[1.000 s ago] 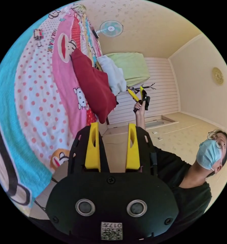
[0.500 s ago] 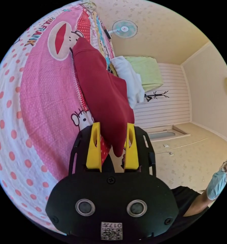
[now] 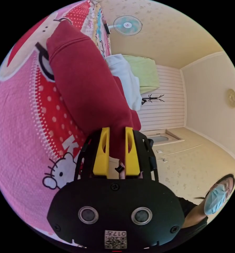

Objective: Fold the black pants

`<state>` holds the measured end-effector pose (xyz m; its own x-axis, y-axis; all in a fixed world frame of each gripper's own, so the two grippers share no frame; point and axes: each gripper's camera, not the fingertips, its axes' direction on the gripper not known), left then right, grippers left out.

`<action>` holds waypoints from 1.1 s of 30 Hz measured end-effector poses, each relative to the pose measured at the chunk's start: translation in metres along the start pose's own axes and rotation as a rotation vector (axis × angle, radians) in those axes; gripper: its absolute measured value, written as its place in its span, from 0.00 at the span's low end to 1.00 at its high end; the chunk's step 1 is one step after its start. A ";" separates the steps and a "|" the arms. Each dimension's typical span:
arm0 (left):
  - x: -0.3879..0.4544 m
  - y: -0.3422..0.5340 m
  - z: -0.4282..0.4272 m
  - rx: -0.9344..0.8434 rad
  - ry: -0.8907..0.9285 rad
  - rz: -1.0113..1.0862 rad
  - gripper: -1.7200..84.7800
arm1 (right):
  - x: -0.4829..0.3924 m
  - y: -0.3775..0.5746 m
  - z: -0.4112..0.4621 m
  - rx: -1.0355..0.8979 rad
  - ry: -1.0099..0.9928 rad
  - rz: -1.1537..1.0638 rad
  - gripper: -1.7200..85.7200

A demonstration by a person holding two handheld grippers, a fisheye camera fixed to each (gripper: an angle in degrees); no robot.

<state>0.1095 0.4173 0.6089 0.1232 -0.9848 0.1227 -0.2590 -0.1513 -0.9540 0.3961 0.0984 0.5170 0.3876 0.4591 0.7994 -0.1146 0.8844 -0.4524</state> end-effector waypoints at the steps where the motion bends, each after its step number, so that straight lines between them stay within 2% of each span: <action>1: 0.008 -0.001 -0.001 0.002 -0.022 0.019 0.12 | -0.015 0.003 0.004 0.005 0.087 -0.053 0.14; 4: 0.045 -0.005 -0.005 0.025 -0.099 0.105 0.11 | -0.041 0.008 0.017 0.011 0.220 -0.136 0.13; 8: 0.077 -0.014 0.001 -0.006 -0.199 0.222 0.11 | -0.038 0.018 0.043 0.074 0.218 -0.138 0.14; 10: 0.065 -0.014 0.008 -0.067 -0.264 0.169 0.11 | 0.000 0.028 0.084 -0.001 0.065 0.018 0.14; 11: 0.043 -0.010 0.014 -0.133 -0.275 0.061 0.11 | 0.011 0.032 0.098 -0.054 0.035 0.070 0.14; 12: 0.024 -0.001 0.013 -0.152 -0.202 0.007 0.11 | 0.032 0.043 0.124 -0.140 -0.022 0.157 0.14; 13: 0.017 0.006 0.008 -0.130 -0.137 0.002 0.11 | 0.049 0.059 0.133 -0.098 -0.157 0.213 0.15; 15: -0.002 0.032 -0.014 -0.050 -0.014 -0.047 0.10 | 0.064 0.083 0.139 -0.039 -0.305 0.274 0.14; 18: -0.001 0.058 -0.040 -0.070 -0.073 -0.046 0.08 | 0.063 0.115 0.151 -0.025 -0.304 0.306 0.13; 20: 0.002 0.076 -0.047 -0.138 -0.097 -0.044 0.03 | 0.050 0.128 0.162 -0.056 -0.253 0.306 0.13; 25: 0.011 0.135 -0.051 -0.370 -0.206 0.011 0.01 | -0.011 0.136 0.205 -0.201 -0.194 0.204 0.07; 27: 0.012 0.160 -0.064 -0.450 -0.243 -0.002 0.01 | -0.047 0.135 0.225 -0.219 -0.234 0.122 0.05; 30: 0.013 0.187 -0.090 -0.547 -0.302 -0.001 0.01 | -0.123 0.139 0.289 -0.380 -0.348 -0.046 0.04; 32: 0.013 0.199 -0.120 -0.516 -0.337 -0.008 0.01 | -0.166 0.147 0.338 -0.497 -0.449 -0.138 0.04; 33: 0.014 0.206 -0.149 -0.438 -0.347 -0.001 0.01 | -0.193 0.153 0.372 -0.565 -0.501 -0.166 0.04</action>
<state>-0.0851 0.3593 0.4553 0.4125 -0.9099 -0.0440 -0.6234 -0.2467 -0.7420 -0.0362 0.1762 0.4407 -0.1168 0.4259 0.8972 0.4450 0.8301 -0.3360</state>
